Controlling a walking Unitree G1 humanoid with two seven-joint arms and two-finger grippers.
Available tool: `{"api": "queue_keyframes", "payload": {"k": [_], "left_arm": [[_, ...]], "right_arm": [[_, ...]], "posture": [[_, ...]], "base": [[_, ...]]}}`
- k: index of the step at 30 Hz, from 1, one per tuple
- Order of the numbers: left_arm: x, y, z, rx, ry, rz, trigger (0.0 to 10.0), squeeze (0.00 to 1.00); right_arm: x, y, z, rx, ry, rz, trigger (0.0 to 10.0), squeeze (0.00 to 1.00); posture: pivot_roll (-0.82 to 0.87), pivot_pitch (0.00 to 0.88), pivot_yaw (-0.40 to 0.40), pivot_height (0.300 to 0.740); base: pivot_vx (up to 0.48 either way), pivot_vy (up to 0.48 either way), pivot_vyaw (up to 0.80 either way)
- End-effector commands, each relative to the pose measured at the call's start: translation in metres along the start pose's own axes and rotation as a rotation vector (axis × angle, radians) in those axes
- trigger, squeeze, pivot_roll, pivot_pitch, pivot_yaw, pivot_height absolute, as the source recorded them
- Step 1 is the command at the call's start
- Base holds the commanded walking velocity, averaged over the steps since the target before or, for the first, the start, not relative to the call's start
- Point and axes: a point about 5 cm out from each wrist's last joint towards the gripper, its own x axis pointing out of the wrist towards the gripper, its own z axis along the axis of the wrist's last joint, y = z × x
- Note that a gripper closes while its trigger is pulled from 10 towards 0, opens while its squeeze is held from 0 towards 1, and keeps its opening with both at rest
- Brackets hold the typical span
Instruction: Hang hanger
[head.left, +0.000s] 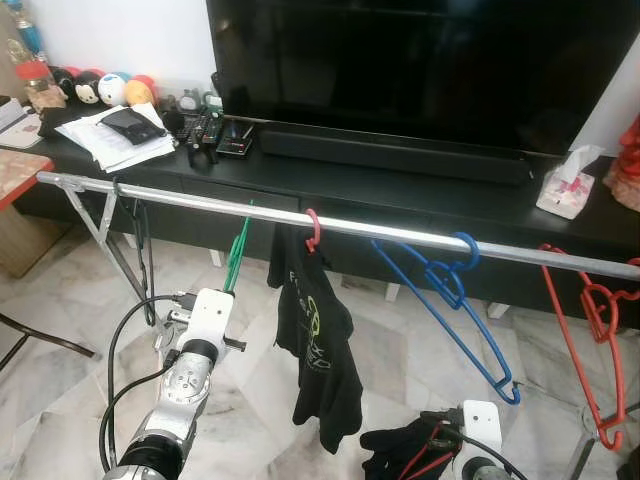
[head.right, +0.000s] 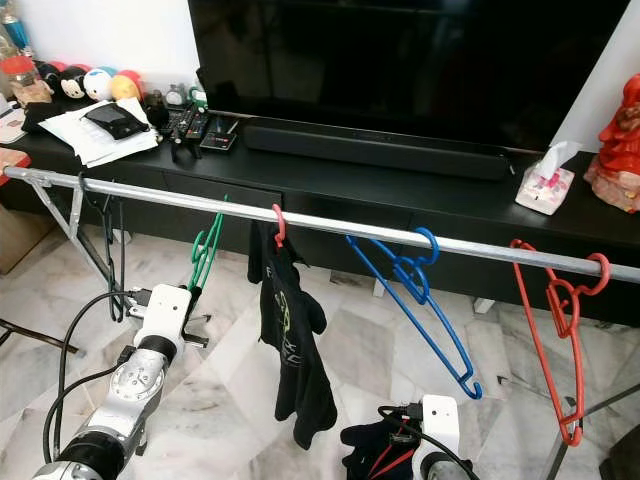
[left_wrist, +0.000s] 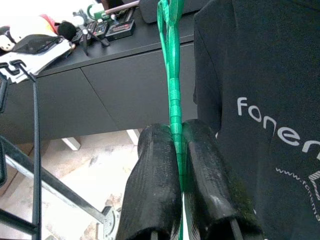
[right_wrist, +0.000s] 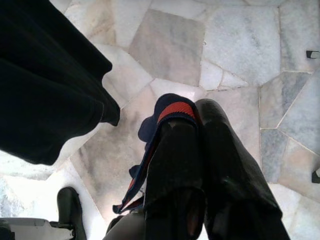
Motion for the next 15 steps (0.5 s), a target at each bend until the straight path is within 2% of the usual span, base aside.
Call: {"api": "queue_keyframes", "payload": {"k": [1, 15], "left_arm": [[0.0014, -0.0009, 0.0033, 0.016, -0.017, -0.013, 10.0, 0.0], [0.0014, -0.0009, 0.0033, 0.016, -0.017, -0.013, 10.0, 0.0]], "right_arm": [[0.0003, -0.0013, 0.0012, -0.001, 0.0, -0.004, 10.0, 0.0], [0.0003, -0.0013, 0.0012, -0.001, 0.0, -0.004, 10.0, 0.0]], "posture": [[-0.1, 0.0, -0.03, 0.74], [-0.1, 0.0, -0.03, 0.74]], "base": [[0.0, 0.0, 0.0], [0.0, 0.0, 0.0]]}}
